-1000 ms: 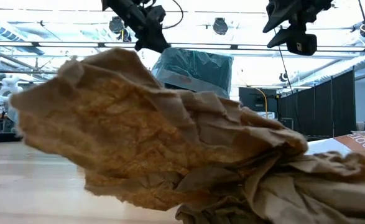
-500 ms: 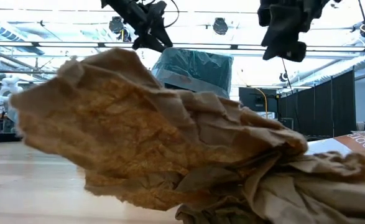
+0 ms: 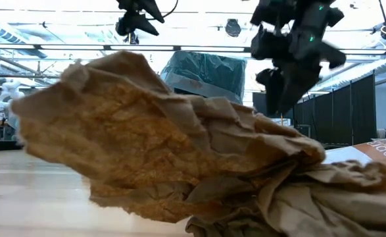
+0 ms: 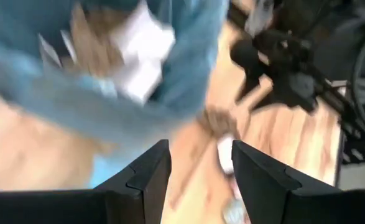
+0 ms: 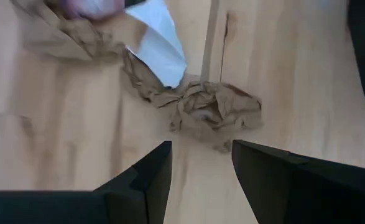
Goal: Place trash/remove bag and relplace
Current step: Put the brown paper into the trash bin
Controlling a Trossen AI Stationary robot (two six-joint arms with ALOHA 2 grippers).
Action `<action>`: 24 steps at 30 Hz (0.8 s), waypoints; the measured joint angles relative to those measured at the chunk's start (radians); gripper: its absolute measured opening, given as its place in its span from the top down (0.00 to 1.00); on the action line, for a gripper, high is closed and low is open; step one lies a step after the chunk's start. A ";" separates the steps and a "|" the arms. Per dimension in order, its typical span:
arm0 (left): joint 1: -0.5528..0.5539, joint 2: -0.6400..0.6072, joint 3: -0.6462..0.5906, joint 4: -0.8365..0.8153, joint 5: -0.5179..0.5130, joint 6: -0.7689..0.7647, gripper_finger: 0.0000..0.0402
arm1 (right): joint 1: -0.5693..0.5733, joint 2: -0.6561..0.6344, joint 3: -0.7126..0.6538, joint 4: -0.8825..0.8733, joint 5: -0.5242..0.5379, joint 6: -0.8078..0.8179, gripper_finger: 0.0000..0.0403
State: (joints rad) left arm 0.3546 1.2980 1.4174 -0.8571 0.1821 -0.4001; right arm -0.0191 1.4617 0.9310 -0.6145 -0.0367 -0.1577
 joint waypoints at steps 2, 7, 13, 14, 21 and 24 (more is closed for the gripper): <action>-0.030 0.001 0.000 -0.060 -0.001 -0.045 0.57 | 0.009 0.042 0.000 0.042 0.017 -0.054 0.60; -0.142 0.000 -0.027 -0.110 -0.071 -0.144 0.57 | 0.030 0.141 0.000 0.148 0.016 -0.201 0.60; -0.310 0.000 -0.074 -0.085 -0.136 -0.286 0.57 | 0.043 0.272 0.001 0.193 0.020 -0.238 0.65; -0.341 0.000 -0.084 -0.060 -0.138 -0.305 0.57 | 0.043 0.279 0.003 0.192 0.023 -0.205 0.68; -0.504 0.000 -0.146 0.055 -0.247 -0.400 0.57 | 0.063 0.190 0.002 0.054 0.030 0.032 0.97; -0.520 0.001 -0.199 0.084 -0.279 -0.431 0.57 | 0.087 0.076 0.064 -0.068 0.037 0.048 0.99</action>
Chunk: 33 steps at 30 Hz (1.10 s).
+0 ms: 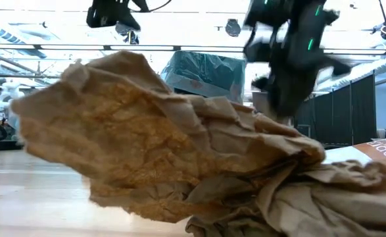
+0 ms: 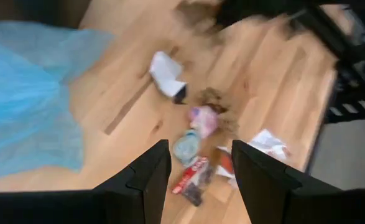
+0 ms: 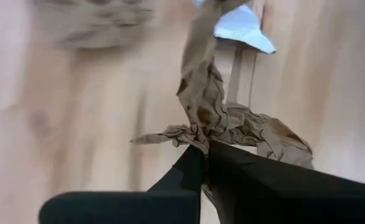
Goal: Place trash/remove bag and relplace
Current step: Put the brown paper into the trash bin
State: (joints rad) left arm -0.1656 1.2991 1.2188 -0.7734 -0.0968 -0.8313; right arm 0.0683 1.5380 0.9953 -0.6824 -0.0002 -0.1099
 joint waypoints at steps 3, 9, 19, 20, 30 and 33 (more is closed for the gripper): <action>0.000 0.000 -0.061 0.052 -0.001 -0.001 0.57 | 0.008 -0.098 0.089 -0.141 0.001 0.024 0.99; 0.037 0.011 -0.196 0.264 0.011 0.026 0.57 | -0.015 -0.241 0.327 -0.282 0.080 0.091 1.00; 0.082 0.010 -0.233 0.293 0.017 0.087 0.57 | -0.115 -0.249 0.567 -0.168 0.114 0.056 1.00; 0.082 0.010 -0.233 0.293 0.017 0.087 0.57 | -0.129 -0.246 0.567 -0.143 0.114 0.053 1.00; 0.080 0.010 -0.233 0.293 0.017 0.087 0.57 | -0.268 -0.081 0.567 0.160 0.111 0.058 1.00; 0.080 0.010 -0.233 0.289 0.017 0.086 0.57 | -0.311 -0.017 0.567 0.237 0.114 0.118 0.99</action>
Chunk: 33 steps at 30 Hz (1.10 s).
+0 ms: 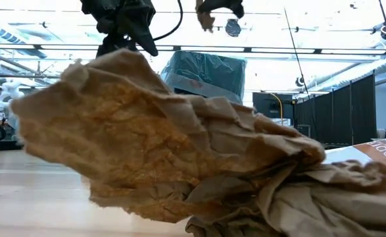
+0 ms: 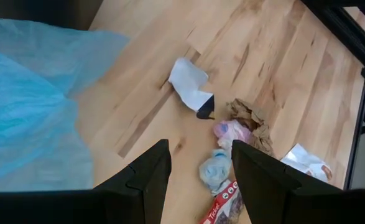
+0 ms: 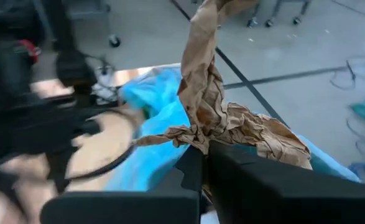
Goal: Place trash/remove bag and relplace
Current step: Put the brown paper into the trash bin, then put the blue crumpled plastic bag into the trash bin
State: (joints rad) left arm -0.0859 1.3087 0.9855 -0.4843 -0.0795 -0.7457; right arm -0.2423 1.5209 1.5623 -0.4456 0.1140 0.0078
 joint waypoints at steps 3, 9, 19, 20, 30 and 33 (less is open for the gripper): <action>-0.011 0.000 0.000 0.000 0.000 -0.001 0.57 | -0.044 0.048 0.000 0.025 -0.011 0.036 0.93; -0.052 0.000 0.000 0.000 0.000 0.019 0.57 | -0.104 0.098 0.000 -0.018 -0.014 0.113 0.72; -0.060 0.000 0.001 -0.002 -0.002 0.023 0.57 | -0.116 0.018 0.000 -0.048 -0.015 0.131 0.49; -0.058 0.000 0.001 -0.003 -0.002 0.023 0.57 | -0.116 0.003 0.000 -0.056 -0.015 0.131 0.48; -0.074 0.000 0.001 -0.001 0.051 0.076 0.57 | -0.116 -0.209 0.000 -0.262 -0.080 0.191 0.48; -0.074 0.000 0.001 0.017 0.050 0.079 0.57 | -0.115 -0.270 0.000 -0.349 -0.126 0.216 0.48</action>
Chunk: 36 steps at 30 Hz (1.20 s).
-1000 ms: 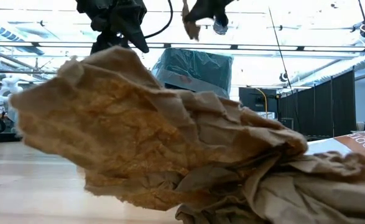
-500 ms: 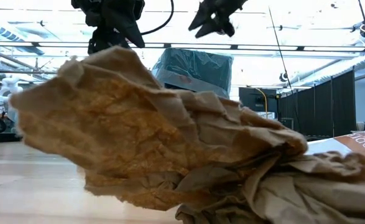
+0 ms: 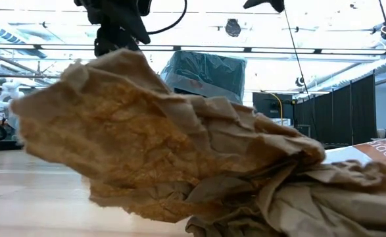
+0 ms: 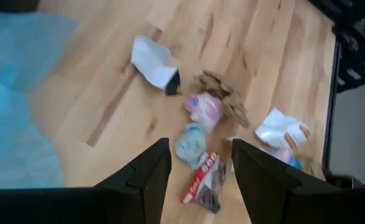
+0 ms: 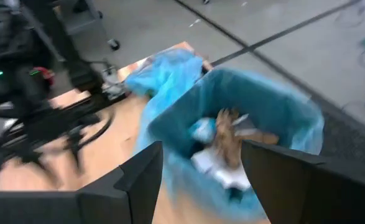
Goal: Place trash/remove bag and relplace
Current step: Put the blue crumpled plastic bag into the trash bin
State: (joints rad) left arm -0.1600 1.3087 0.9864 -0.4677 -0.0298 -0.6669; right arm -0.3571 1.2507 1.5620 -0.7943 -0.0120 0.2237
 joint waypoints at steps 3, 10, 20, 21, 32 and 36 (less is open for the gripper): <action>0.004 0.009 0.001 0.015 -0.048 0.010 0.57 | 0.012 -0.051 0.000 -0.094 -0.022 0.031 0.48; 0.023 0.089 0.001 0.073 -0.076 0.060 0.57 | 0.074 -0.140 0.000 -0.260 -0.022 0.073 0.48; -0.041 0.310 0.001 0.244 -0.026 0.233 0.57 | 0.159 -0.211 0.000 -0.436 -0.020 0.109 0.48; -0.047 0.329 0.001 0.249 -0.025 0.235 0.57 | 0.164 -0.216 0.000 -0.447 -0.020 0.109 0.48; -0.064 0.521 0.005 0.331 0.007 0.363 0.57 | 0.183 -0.277 0.000 -0.475 -0.019 0.136 0.48; -0.072 0.557 0.011 0.335 0.012 0.340 0.65 | 0.182 -0.291 0.000 -0.477 -0.016 0.142 0.48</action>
State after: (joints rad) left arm -0.2317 1.8654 0.9975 -0.1328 -0.0182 -0.3274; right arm -0.1749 0.9598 1.5620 -1.2710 -0.0277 0.3660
